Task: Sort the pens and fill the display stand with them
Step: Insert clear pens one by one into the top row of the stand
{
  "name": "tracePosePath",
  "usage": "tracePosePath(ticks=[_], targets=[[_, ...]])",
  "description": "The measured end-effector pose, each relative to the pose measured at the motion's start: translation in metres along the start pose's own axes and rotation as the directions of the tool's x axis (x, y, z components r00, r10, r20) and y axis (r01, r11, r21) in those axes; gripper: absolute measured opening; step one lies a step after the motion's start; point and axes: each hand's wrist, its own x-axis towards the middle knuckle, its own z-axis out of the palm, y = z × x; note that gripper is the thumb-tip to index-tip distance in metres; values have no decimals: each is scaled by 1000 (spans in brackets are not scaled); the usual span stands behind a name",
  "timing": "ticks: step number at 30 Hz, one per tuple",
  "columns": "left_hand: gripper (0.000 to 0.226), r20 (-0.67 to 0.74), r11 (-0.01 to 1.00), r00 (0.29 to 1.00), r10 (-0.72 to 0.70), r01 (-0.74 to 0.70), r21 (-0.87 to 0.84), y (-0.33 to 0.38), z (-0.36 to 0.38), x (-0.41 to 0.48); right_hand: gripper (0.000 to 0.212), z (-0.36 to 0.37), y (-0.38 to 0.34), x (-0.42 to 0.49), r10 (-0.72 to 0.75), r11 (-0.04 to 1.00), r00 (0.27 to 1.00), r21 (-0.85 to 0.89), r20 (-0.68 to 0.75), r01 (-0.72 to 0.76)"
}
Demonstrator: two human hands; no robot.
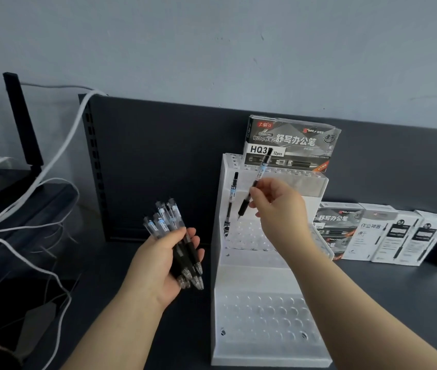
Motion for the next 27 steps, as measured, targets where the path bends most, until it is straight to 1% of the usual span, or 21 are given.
tracePosePath(ticks=[4,9,11,13,16,21,25,27], targets=[[11,-1,1000,1000,9,-9,12,0,0,1,16,1,1,2,-14,998,1000,-64,18,16],[19,21,999,1000,8,-9,41,-1,0,0,18,3,3,1,-14,997,1000,-74,22,15],[22,32,999,999,18,-20,49,-1,1,-2,16,5,5,0,5,992,998,-123,70,3],[24,42,998,999,35,-38,57,-2,2,-2,13,7,8,-1,27,975,989,-224,146,6],[26,60,997,997,39,-43,69,-3,2,-5,14,8,9,-4,20,946,979,-320,203,47],[26,67,996,997,32,-37,82,-4,1,-9,15,7,7,-5,-16,926,979,-367,205,92],[23,76,997,997,20,-26,76,-4,4,-13,15,6,6,-6,10,929,982,-365,187,60],[20,72,996,997,8,-14,86,-5,4,-16,17,4,6,-9,17,943,989,-331,146,33]])
